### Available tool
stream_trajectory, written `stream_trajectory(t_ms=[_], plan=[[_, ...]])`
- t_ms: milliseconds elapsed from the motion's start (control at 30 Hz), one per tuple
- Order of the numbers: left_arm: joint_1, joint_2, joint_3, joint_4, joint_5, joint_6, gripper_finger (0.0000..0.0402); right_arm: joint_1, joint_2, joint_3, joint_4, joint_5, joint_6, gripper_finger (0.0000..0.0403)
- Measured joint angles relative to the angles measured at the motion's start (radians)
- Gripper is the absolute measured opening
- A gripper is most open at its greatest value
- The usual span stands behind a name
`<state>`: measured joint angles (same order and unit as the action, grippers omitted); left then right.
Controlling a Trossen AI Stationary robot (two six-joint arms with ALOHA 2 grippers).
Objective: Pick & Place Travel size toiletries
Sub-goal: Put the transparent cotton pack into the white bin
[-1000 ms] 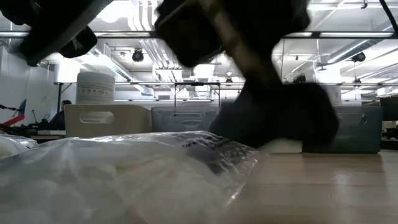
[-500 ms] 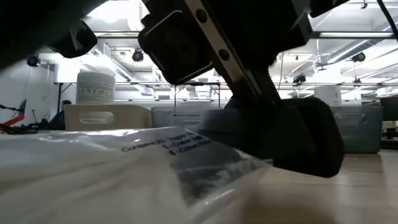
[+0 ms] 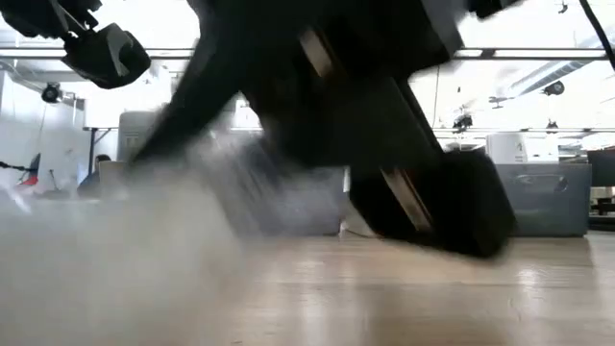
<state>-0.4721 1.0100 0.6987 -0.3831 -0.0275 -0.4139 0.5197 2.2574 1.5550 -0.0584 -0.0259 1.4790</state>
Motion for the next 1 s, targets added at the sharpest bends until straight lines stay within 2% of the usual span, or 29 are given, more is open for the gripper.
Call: stream_trajectory(t_ms=[100,200,367,500,633,767,1000], plan=[[0.000,-0.001,0.010,0.013,0.000,-0.031,0.0227,0.004,-0.044,0.025,-0.042,0.106,0.031,0.0021],[0.000,-0.004,0.031,0.015,-0.026,-0.091,0.0227,0.021,-0.115,0.062,-0.177,0.287,0.057,0.0020],[0.009,-0.015,0.055,0.127,-0.045,-0.113,0.0227,0.068,-0.208,0.179,-0.526,0.646,0.108,0.0016],[0.068,-0.024,0.062,0.255,-0.040,-0.140,0.0227,0.083,-0.215,0.317,-0.770,0.838,0.114,0.0015],[0.190,-0.020,0.053,0.378,0.038,-0.248,0.0227,0.075,-0.205,0.419,-0.931,0.962,0.103,0.0014],[0.325,-0.007,0.049,0.468,0.153,-0.334,0.0230,0.054,-0.205,0.463,-1.008,1.022,0.069,0.0015],[0.435,0.007,0.049,0.546,0.173,-0.373,0.0259,0.003,-0.212,0.483,-1.040,1.068,0.130,0.0017]])
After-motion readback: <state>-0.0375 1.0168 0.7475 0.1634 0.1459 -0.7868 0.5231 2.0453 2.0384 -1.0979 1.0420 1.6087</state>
